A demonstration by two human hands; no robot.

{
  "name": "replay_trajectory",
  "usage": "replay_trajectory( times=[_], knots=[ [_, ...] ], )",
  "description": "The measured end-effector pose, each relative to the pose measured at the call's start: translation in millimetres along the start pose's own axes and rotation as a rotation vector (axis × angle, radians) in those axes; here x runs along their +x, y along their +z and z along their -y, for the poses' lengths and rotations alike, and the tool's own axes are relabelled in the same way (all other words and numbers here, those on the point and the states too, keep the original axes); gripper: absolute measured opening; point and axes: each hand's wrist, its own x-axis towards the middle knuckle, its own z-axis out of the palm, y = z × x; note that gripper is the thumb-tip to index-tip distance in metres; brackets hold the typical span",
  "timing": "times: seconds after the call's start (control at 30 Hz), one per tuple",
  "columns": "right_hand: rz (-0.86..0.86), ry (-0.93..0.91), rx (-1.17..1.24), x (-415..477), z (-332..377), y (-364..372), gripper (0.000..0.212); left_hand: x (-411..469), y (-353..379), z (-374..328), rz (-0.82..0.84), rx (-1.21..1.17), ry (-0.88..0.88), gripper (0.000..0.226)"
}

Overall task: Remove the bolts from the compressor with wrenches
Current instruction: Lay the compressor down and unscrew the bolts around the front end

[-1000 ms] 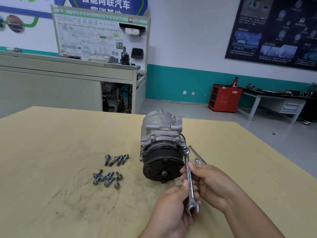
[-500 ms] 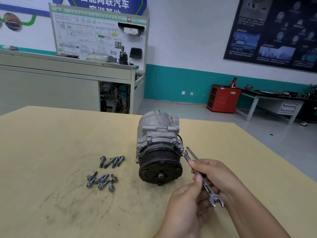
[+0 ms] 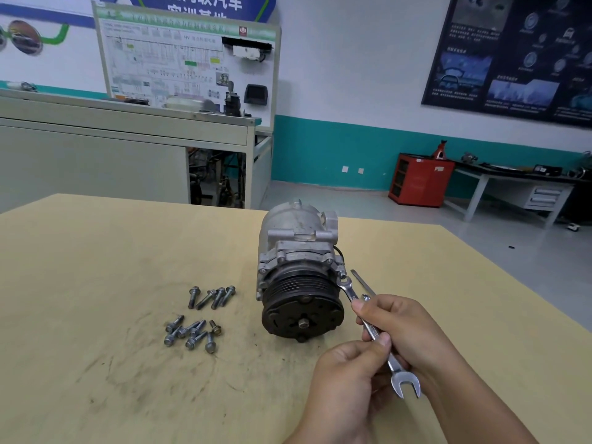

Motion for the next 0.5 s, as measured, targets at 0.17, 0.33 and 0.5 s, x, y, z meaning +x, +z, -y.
replay_trajectory(
  times=[0.17,0.33,0.5],
  knots=[
    [0.030,0.018,-0.016,0.8,1.7,-4.3,0.027,2.9,2.4,-0.7,0.035,-0.010,0.005,0.036],
    [0.161,0.167,0.157,3.2,-0.7,-8.5,0.031,5.1,3.9,0.3,0.006,-0.011,0.030,0.044],
    [0.198,0.164,0.217,3.2,-5.7,-7.5,0.025,3.7,1.2,-1.1,-0.003,-0.040,0.021,0.047]
  ],
)
